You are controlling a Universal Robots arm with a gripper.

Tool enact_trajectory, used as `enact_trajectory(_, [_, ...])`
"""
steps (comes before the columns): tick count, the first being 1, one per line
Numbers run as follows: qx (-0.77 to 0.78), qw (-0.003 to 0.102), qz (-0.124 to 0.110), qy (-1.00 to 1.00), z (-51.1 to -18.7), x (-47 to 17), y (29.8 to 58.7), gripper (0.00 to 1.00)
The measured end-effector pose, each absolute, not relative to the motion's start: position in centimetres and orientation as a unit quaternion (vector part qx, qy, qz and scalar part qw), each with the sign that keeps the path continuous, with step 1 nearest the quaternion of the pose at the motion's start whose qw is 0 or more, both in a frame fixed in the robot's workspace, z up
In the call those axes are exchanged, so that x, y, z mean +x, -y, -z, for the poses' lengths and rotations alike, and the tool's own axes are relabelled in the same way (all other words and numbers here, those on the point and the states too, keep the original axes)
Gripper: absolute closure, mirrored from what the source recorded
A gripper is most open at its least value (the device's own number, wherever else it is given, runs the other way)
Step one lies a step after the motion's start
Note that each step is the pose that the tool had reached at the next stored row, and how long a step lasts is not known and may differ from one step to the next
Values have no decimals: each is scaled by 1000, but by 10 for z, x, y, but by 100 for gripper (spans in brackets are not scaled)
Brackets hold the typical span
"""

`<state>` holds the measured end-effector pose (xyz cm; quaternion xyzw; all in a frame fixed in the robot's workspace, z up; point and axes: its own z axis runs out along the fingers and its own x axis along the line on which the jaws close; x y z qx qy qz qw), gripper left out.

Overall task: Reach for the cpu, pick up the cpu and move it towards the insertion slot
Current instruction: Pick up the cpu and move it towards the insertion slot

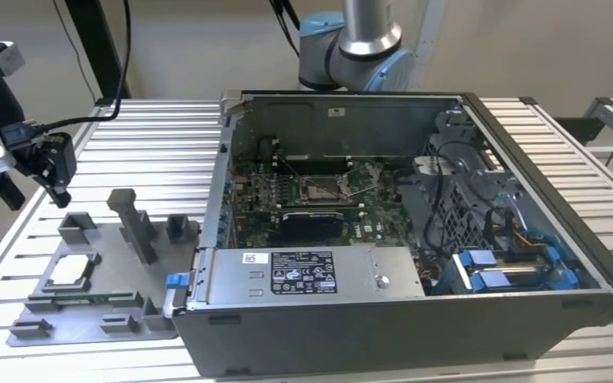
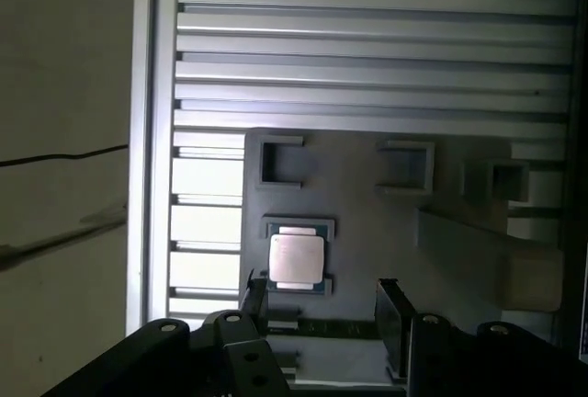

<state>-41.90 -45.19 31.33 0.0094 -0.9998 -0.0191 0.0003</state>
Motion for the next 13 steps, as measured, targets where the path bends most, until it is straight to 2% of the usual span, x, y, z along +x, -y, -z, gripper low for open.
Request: enact_trajectory(13, [9, 0, 19, 1000, -305, -420, 452, 0])
